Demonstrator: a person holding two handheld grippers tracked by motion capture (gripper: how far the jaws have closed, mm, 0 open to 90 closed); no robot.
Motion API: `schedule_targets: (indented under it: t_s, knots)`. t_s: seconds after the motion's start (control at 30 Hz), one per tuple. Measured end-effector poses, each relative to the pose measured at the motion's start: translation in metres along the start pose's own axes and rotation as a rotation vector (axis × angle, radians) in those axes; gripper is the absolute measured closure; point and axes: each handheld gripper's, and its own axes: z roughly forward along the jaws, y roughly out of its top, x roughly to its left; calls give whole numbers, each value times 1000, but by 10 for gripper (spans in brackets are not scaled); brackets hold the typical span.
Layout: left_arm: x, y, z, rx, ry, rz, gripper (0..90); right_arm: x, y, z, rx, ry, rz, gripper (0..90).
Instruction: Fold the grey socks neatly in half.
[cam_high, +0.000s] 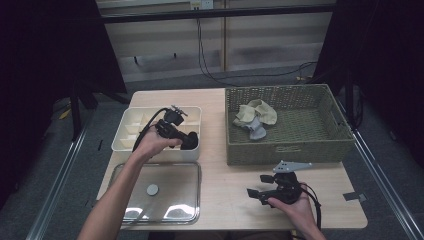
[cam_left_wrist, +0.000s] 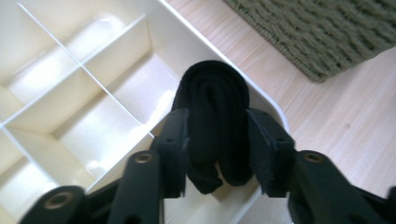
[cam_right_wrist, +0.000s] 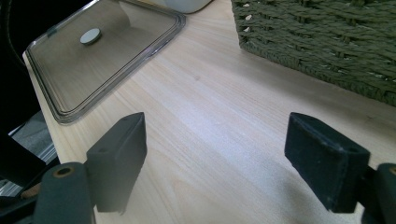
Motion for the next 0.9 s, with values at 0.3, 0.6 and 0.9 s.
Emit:
schedule_targets:
  t_s: [0.3,0.6,0.9]
  knots:
    - [3,-1,12,39,14,-34,685,1,0,1,3,0,3,218]
    - [0,0,20,55,9,-19,695,0,0,2,6,-4,-3,216]
    - [2,-1,26,67,-13,-20,696,0,1,3,9,-3,0,218]
